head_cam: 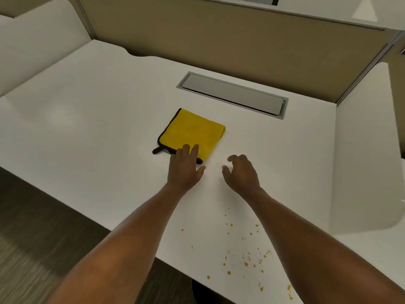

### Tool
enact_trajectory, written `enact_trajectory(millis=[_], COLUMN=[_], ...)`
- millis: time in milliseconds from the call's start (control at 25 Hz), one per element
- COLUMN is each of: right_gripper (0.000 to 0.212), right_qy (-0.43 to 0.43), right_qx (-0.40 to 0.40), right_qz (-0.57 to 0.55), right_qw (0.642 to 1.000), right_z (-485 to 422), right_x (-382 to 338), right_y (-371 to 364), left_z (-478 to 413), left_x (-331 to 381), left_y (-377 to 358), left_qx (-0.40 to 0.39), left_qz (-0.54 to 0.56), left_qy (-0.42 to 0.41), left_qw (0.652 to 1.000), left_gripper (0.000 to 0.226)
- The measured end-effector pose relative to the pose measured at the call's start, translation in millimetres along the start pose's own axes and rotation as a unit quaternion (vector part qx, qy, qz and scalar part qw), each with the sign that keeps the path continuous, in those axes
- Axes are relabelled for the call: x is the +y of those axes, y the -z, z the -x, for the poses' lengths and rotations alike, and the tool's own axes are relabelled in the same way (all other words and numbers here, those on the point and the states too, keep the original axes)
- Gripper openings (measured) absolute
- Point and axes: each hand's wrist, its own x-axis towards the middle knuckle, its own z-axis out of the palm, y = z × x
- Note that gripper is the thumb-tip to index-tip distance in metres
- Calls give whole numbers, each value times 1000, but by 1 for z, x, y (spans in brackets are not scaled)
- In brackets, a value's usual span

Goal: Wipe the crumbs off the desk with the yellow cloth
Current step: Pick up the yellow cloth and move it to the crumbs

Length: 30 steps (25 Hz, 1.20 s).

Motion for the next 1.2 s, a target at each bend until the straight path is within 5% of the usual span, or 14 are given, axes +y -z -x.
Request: enact_trajectory(millis=[160,280,560,800,1080,1200], right_gripper=[35,29,46,14,15,18], right_qy=[-76,-116,-220,-203,-277,-261], right_qx=[-18,-32,-91,-101,-144,-178], right_qz=[-85,-126,-138,-166,-483,-495], right_qw=[993,985,961,960,818,809], right_z=[-28,-46,-73,-78,-62,-46], right_x=[-23,-36,-75,-89,-89,-83], right_y=[-8,-18,-33,-39,-15,-3], left_z=[-24,-38,-66,-60,-23,-21], left_x=[-16,-23,-35,-43,-51,-40], left_y=[2,9,37,33,8,12], left_qx=[-14,47,150,156,53,79], left_qz=[5,134,262,273,148,141], left_qy=[-50,-4,61,-36,-79,-57], left_qw=[999,990,951,949,984,985], left_gripper=[38,20,18,21,70,48])
